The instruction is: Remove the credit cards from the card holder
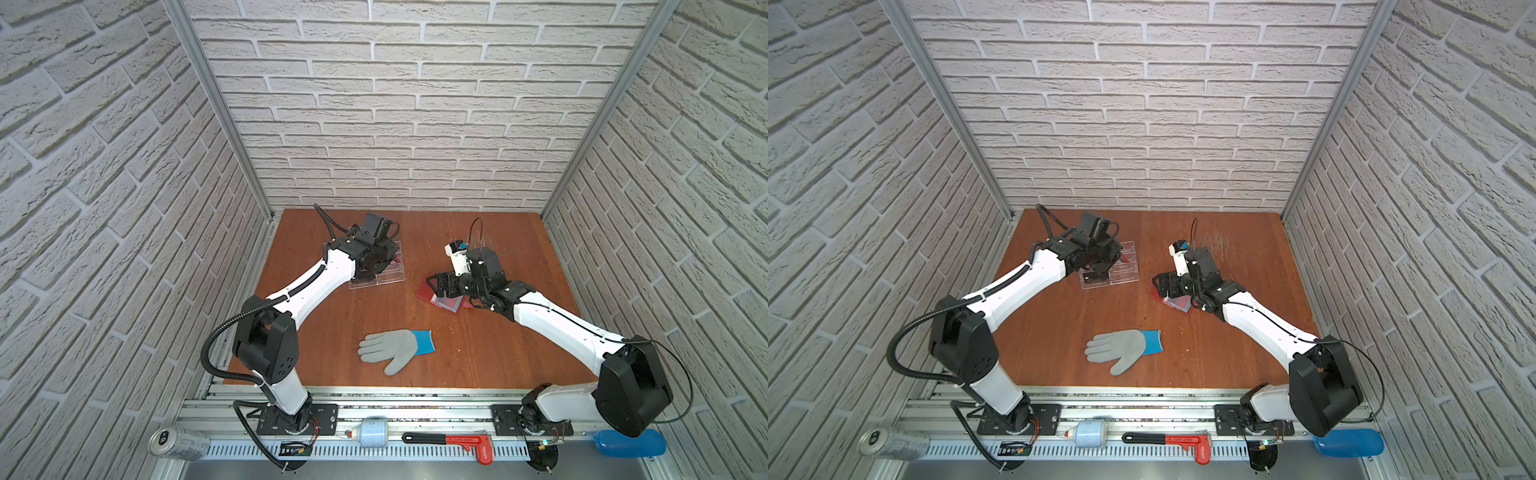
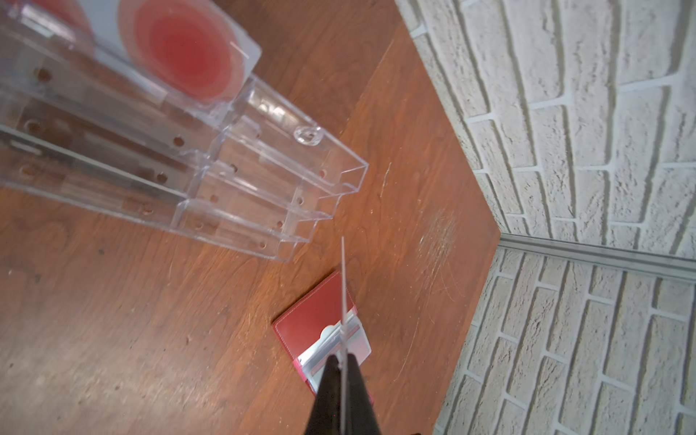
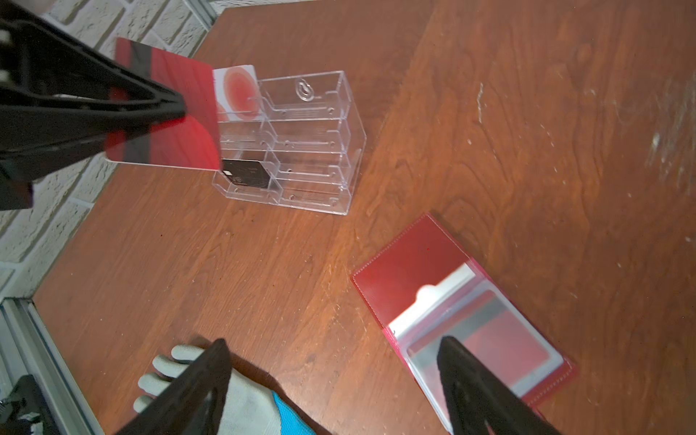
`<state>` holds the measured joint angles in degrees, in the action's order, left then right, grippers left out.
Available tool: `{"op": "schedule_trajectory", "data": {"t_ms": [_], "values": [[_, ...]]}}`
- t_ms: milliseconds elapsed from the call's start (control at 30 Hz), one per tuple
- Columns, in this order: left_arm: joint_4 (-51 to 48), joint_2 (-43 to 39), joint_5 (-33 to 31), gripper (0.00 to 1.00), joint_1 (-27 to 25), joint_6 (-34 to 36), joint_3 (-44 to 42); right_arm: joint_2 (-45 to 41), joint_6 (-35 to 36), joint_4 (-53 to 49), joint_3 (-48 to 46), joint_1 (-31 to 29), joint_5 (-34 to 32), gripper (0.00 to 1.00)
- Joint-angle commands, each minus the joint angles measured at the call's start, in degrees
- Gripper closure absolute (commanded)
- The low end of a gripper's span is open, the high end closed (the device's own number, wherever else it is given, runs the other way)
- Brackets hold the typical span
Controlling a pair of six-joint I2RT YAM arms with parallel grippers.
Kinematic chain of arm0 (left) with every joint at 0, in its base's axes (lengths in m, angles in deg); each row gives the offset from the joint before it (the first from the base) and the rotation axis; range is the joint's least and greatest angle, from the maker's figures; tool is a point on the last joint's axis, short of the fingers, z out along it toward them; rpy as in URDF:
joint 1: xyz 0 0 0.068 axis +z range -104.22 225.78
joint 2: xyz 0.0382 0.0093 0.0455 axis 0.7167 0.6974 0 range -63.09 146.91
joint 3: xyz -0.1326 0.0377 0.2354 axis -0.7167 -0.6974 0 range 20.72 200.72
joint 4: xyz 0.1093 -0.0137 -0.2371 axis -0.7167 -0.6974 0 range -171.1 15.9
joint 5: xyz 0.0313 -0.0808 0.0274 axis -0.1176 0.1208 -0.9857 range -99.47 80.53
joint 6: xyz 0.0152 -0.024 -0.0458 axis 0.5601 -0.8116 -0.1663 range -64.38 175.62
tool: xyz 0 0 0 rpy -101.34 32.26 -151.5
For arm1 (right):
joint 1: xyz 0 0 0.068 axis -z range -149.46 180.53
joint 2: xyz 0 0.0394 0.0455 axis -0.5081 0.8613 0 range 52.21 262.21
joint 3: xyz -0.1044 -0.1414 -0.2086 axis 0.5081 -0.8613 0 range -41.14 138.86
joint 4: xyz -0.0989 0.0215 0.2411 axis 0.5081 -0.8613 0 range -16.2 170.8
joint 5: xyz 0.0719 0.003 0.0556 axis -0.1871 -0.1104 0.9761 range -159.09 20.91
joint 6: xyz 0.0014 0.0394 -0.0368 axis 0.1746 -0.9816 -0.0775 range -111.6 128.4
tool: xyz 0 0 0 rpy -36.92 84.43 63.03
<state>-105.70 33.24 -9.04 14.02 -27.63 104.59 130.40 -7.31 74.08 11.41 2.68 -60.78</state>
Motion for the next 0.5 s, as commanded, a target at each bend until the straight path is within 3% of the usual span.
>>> {"op": "schedule_trajectory", "data": {"t_ms": [0,233,467], "values": [[-7.2,2.1,0.6,1.00,1.0,-7.2,5.1,0.7,6.6,9.3,-0.8,-2.5,-3.4,0.13],[-12.4,5.9,3.8,1.00,1.5,-13.0,10.7,6.9,10.7,18.5,1.2,-6.1,-1.8,0.14],[-14.7,9.7,6.7,1.00,1.1,-14.1,14.6,12.6,12.3,23.2,4.5,-6.6,-3.0,0.23]]}}
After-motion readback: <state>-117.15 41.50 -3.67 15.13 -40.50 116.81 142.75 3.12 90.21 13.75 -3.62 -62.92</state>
